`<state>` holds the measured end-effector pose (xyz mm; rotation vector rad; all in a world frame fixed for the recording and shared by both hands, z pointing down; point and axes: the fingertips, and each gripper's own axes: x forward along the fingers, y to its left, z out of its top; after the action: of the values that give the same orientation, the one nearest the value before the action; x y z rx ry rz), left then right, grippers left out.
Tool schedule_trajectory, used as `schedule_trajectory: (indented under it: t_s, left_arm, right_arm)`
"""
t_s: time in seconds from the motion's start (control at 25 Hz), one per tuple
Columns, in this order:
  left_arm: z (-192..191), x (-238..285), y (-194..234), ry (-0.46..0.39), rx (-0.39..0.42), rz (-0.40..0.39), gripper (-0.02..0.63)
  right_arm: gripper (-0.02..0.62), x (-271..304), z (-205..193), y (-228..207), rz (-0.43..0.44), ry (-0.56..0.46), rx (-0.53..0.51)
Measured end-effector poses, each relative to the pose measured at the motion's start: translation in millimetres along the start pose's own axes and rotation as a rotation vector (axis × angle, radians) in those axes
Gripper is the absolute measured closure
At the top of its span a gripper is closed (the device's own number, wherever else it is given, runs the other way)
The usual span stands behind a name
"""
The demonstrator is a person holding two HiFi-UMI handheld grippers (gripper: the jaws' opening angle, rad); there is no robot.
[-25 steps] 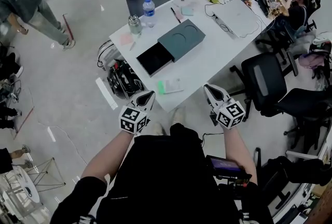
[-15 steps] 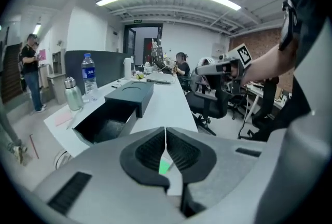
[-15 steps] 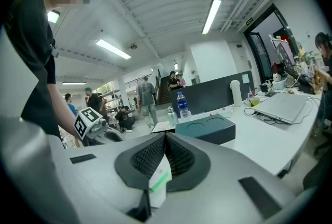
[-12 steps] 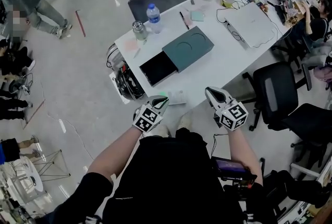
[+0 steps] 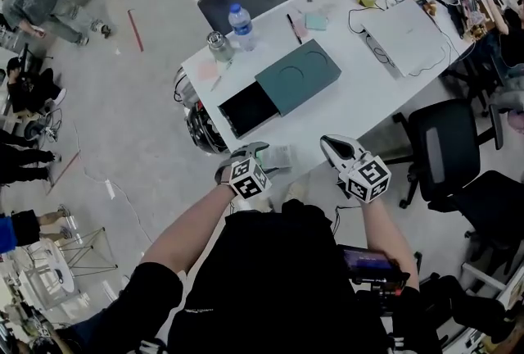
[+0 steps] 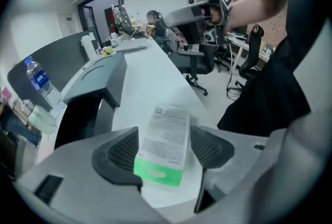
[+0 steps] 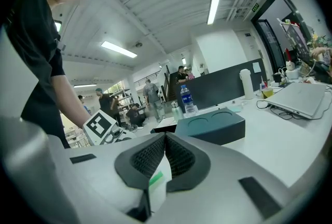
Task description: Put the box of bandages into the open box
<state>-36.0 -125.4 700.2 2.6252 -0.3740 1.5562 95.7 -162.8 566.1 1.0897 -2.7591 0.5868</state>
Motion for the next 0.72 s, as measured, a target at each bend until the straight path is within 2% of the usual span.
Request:
schedule_trajectory:
  t_s: [0.12,0.28,0.56,0.72]
  left_arm:
    - [-2.5,10.5,-0.9,0.072,0.055,-0.025,0.277]
    - [-3.0,17.8,0.7,0.134,0.091,-0.036,0.272]
    - [-8.8,29.4,1.0,0.245,0.11,-0.089,0.27]
    - [-8.7,31.7,1.8,0.275,0.116,-0.11,0.262]
  right_arm:
    - [0.568,-1.2,0.3,-6.1,0.012,0.002,0.004]
    - [0.568,-5.1,-1.9,-12.4,0.019,0.003,0.014]
    - [0.568,-11.9,-7.5,-21.7,0.026,0.004,0.032]
    - [0.568,-14.8,-10.6,-26.0,0.018,0.007,0.047]
